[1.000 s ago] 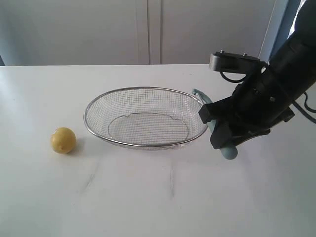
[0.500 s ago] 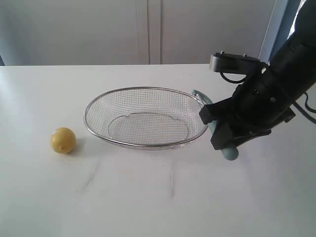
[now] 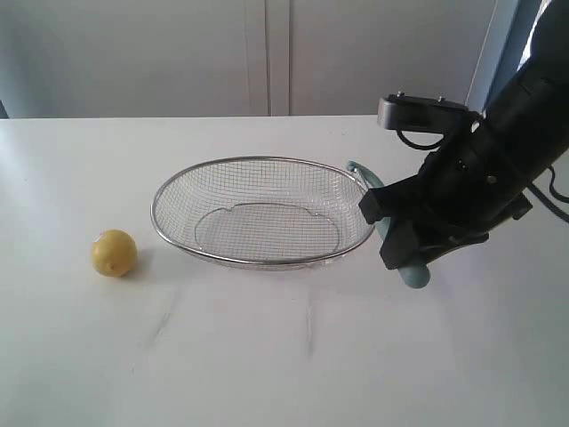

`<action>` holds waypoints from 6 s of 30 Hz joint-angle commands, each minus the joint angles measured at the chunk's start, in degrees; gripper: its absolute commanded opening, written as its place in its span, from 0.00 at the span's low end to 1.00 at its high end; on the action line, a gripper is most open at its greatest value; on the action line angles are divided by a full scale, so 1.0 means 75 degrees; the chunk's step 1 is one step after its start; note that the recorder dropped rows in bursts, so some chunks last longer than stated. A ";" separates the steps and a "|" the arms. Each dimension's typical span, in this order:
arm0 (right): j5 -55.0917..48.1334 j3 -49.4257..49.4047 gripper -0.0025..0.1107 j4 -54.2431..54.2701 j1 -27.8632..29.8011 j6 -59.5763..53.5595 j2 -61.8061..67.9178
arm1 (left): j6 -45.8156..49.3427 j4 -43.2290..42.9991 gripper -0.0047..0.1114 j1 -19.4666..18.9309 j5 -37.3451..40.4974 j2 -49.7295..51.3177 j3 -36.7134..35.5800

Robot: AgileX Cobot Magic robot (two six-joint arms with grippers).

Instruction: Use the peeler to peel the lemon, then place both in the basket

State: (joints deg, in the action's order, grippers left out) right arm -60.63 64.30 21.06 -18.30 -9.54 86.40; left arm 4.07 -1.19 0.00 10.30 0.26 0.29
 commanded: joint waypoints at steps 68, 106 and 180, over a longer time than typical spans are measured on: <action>0.0415 -0.0047 0.02 -0.0016 0.0088 -0.0050 -0.0084 | 0.0023 0.1369 0.04 0.0011 -0.2958 -0.0035 -0.0039; 0.0414 -0.0047 0.02 0.0014 0.0088 -0.0050 -0.0084 | -0.0543 0.0028 0.04 0.0011 0.4576 0.0956 0.3874; 0.0566 -0.0047 0.02 0.0014 0.0088 -0.0050 -0.0084 | -0.1346 0.0112 0.04 0.0011 0.5750 0.1786 0.4296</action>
State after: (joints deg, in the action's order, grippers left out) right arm -57.12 64.30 20.83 -18.30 -9.54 86.40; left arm -6.19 -0.48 0.00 52.53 11.88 31.53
